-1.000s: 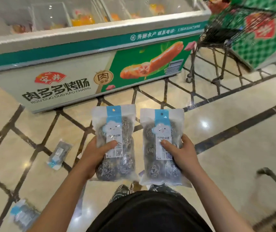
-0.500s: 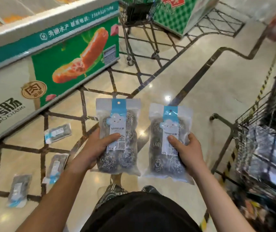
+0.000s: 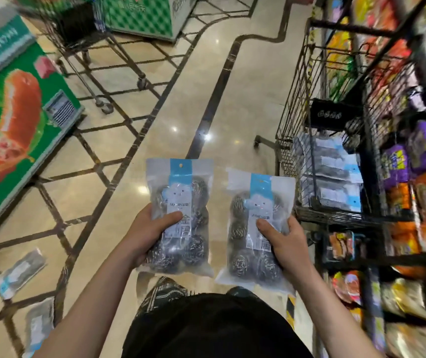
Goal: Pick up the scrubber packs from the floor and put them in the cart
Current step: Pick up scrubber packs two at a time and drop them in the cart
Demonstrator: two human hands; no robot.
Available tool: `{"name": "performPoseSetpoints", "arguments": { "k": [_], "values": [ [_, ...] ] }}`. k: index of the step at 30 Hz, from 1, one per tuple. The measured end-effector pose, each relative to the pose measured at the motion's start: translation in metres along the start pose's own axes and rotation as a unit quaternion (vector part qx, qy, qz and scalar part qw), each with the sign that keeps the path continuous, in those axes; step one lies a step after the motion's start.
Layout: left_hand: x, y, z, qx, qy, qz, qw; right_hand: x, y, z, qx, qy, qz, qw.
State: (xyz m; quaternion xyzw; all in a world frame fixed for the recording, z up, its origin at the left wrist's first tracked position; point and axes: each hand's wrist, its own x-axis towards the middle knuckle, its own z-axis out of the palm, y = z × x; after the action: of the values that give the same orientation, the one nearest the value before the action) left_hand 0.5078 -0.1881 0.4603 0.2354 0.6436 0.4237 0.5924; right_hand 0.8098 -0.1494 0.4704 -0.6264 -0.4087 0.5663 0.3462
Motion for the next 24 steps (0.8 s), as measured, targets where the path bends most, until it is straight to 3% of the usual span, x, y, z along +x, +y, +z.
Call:
{"name": "performPoseSetpoints", "arguments": {
  "k": [5,14,24],
  "values": [
    [0.031,0.026,0.064,0.059,-0.067,-0.012,0.996,0.012,-0.001,-0.046,0.093,0.065,-0.001,0.994],
    [0.134,0.085,0.163,0.148,-0.165,-0.015,0.975,0.068,-0.006,-0.101,0.151,0.204,0.042,0.966],
    [0.284,0.168,0.301,0.25,-0.323,-0.013,0.913,0.182,-0.036,-0.135,0.198,0.352,0.059,0.913]
  ]
}}
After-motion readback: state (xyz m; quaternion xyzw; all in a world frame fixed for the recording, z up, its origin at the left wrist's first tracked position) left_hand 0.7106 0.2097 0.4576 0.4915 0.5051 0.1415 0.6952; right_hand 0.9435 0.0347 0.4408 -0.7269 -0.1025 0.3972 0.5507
